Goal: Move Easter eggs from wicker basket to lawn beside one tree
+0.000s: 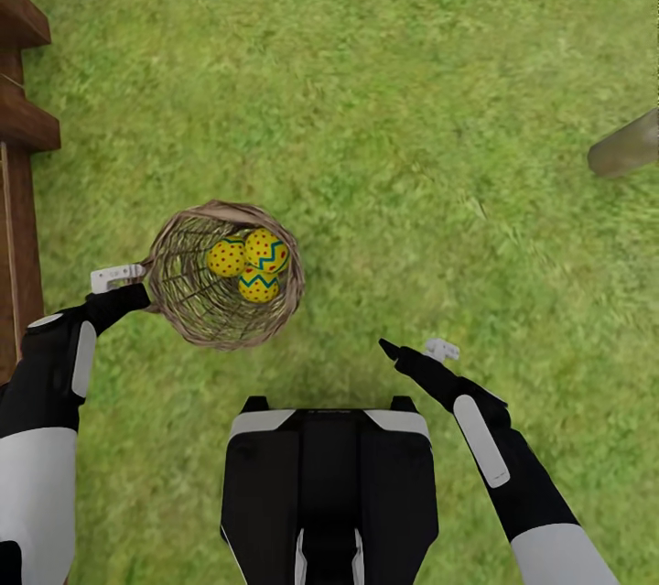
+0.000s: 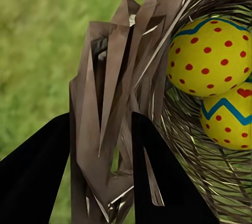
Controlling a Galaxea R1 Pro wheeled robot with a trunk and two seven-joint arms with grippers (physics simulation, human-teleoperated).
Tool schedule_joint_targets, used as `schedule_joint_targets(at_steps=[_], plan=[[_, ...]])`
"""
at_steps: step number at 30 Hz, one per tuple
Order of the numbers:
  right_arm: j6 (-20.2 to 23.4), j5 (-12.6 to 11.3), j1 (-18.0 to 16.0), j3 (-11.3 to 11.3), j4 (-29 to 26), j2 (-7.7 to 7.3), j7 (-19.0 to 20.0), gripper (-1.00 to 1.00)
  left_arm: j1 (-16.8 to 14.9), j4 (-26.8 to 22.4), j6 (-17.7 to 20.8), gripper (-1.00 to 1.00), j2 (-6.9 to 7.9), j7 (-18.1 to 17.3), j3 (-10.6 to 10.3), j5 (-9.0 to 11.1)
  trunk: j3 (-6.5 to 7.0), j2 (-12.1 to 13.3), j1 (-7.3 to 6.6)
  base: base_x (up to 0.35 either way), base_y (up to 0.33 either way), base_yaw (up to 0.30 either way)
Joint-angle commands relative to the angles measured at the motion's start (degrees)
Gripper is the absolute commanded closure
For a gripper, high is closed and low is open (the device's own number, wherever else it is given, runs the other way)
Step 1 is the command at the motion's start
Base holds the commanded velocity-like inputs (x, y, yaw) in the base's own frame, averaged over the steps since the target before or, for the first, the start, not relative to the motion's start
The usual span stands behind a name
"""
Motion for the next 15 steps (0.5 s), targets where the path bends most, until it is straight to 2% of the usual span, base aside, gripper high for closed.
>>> schedule_joint_targets(at_steps=[1,13,15], plan=[[0.22,-0.21,-0.01,0.03,-0.1,-0.05,0.06,-1.0,-0.03,-0.07,0.43,1.0,-0.01,-0.39,0.1,0.43,0.04,-0.09,0.04,0.0,0.0,0.0],[0.11,-0.14,-0.01,-0.23,0.54,0.64,-0.45,-1.0,-0.03,-0.24,0.43,1.0,-0.07,-0.39,0.1,0.36,1.18,-0.09,0.04,0.0,0.0,0.0],[-1.67,-0.23,-0.01,0.13,0.63,0.78,-0.52,-1.0,-0.03,-0.24,0.43,1.0,-0.01,-0.39,0.07,0.36,1.37,-0.09,0.04,0.0,0.0,0.0]])
